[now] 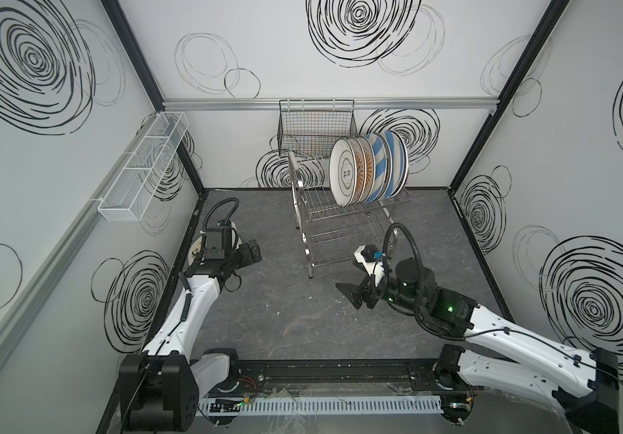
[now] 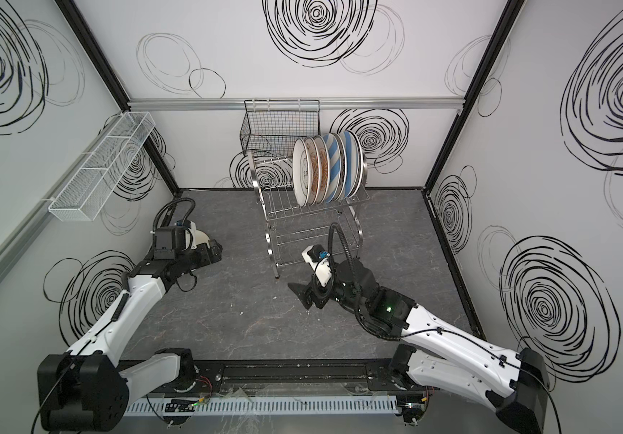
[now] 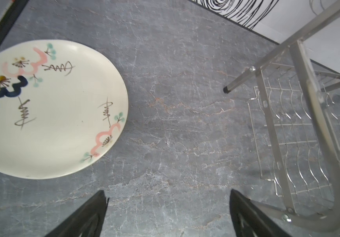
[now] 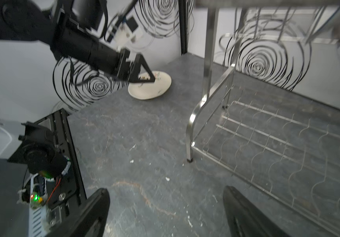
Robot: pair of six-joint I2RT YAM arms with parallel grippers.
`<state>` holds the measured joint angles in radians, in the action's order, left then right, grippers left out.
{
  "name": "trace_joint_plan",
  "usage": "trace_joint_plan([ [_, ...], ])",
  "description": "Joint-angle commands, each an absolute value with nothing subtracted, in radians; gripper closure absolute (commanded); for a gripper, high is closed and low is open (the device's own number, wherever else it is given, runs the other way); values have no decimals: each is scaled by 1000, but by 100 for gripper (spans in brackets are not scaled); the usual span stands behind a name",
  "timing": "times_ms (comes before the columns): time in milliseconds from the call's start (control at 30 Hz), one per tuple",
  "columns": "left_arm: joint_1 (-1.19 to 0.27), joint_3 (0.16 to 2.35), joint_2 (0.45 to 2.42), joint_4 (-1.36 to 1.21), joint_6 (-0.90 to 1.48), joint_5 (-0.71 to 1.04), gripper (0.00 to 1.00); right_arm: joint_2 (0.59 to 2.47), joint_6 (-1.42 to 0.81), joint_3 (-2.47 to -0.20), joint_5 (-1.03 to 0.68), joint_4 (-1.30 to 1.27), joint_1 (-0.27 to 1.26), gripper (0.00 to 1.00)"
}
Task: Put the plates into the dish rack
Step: 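Open the right gripper and withdraw it from the rack, then move the left gripper onto the painted cream plate and drag it toward the robot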
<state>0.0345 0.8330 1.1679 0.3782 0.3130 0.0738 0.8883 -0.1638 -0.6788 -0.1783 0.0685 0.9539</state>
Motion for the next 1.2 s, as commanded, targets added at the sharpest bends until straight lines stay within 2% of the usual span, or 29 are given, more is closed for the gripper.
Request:
trace_joint_plan([
  [0, 31, 891, 1195, 364, 328, -13, 4, 819, -226, -625, -255, -25, 976, 9],
  [167, -11, 925, 1271, 356, 402, -70, 4, 762, -293, -528, -299, -89, 991, 9],
  [300, -76, 944, 1330, 312, 424, -192, 4, 742, -315, -492, -330, -121, 993, 8],
  [500, -70, 972, 1440, 278, 423, -254, 4, 707, -328, -481, -321, -79, 994, 8],
  [700, -12, 1036, 1592, 250, 422, -203, 4, 640, -361, -427, -311, -98, 994, 8],
  [833, 3, 1057, 1657, 206, 411, -235, 4, 609, -381, -404, -314, -106, 994, 8],
  [1167, 48, 1107, 1808, 178, 407, -127, 4, 557, -385, -390, -279, -61, 992, 7],
])
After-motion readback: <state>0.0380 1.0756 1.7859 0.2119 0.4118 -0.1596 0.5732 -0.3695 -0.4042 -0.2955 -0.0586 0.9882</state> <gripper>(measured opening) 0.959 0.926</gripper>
